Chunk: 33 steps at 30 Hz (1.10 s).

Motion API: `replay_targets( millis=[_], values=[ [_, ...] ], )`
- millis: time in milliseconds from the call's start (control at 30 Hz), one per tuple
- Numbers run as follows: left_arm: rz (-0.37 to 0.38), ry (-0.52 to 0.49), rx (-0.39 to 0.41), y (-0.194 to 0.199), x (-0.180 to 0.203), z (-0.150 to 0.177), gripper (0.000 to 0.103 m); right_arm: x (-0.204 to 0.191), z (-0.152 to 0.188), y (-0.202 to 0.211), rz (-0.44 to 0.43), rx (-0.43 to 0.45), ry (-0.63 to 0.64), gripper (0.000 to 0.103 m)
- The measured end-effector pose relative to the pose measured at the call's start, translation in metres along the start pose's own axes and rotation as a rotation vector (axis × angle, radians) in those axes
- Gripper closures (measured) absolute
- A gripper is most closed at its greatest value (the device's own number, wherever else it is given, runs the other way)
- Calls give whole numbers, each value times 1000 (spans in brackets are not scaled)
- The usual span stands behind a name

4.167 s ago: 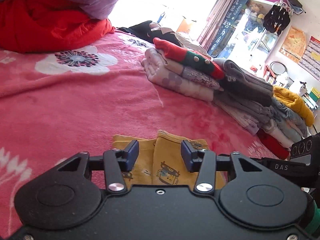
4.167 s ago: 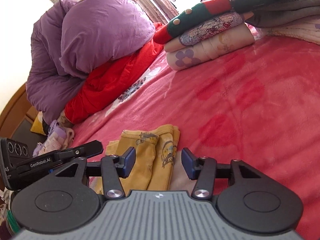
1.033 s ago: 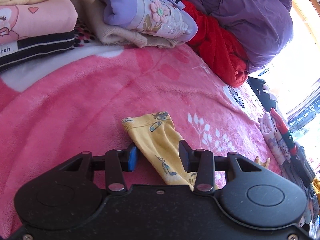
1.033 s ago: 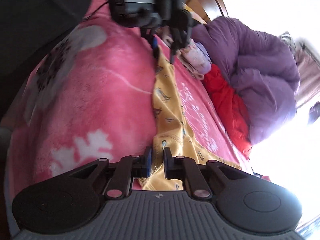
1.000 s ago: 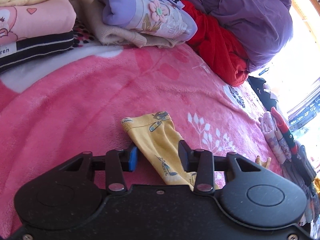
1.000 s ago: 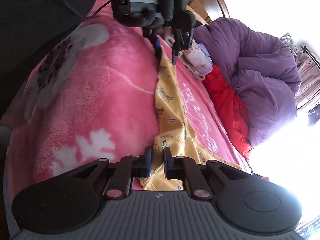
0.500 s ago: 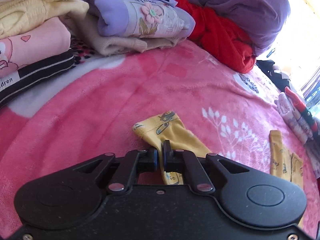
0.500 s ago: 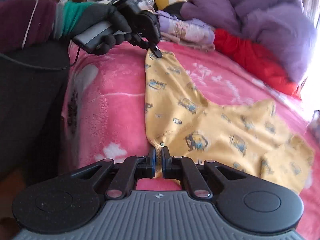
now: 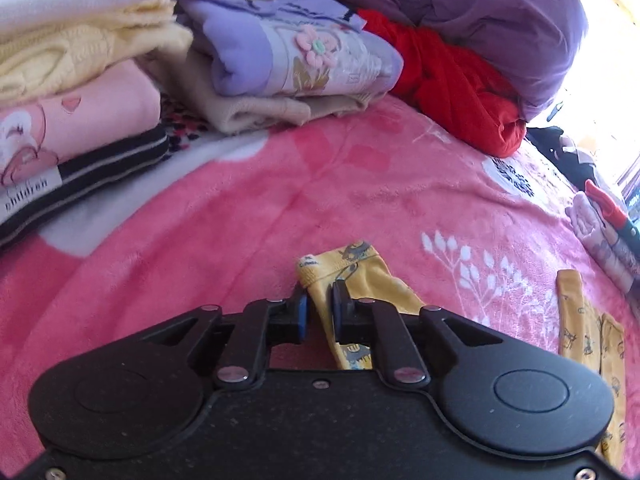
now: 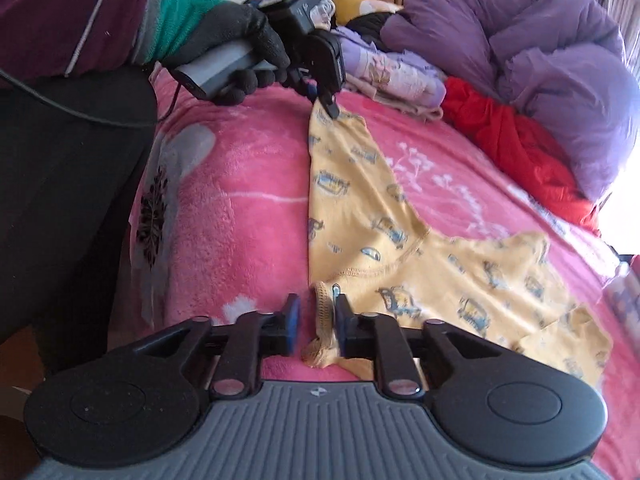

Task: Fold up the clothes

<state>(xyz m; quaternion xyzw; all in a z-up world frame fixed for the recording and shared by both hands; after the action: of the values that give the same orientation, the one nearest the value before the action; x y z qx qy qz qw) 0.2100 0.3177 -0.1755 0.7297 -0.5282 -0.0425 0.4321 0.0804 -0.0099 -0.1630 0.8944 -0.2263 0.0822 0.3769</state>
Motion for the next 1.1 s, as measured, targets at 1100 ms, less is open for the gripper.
replay_targets(
  millis=[1100],
  values=[
    [-105, -285, 105, -7, 14, -25, 60, 13, -25, -50, -193, 65, -339, 52]
  ],
)
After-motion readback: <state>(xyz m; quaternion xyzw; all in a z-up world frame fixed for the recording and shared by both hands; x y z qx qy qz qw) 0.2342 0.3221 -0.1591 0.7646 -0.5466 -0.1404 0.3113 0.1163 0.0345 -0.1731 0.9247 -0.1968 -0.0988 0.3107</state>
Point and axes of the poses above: each gripper's, at about its wrist camera, not at the fingertips, and y roughly against the way its jaws point, x to its right, z to its underside, the point moved 6 cm from there along -y, roughly the way its jaws point, and after that the axes turned 1 degree about z, right-handed, at the moved point
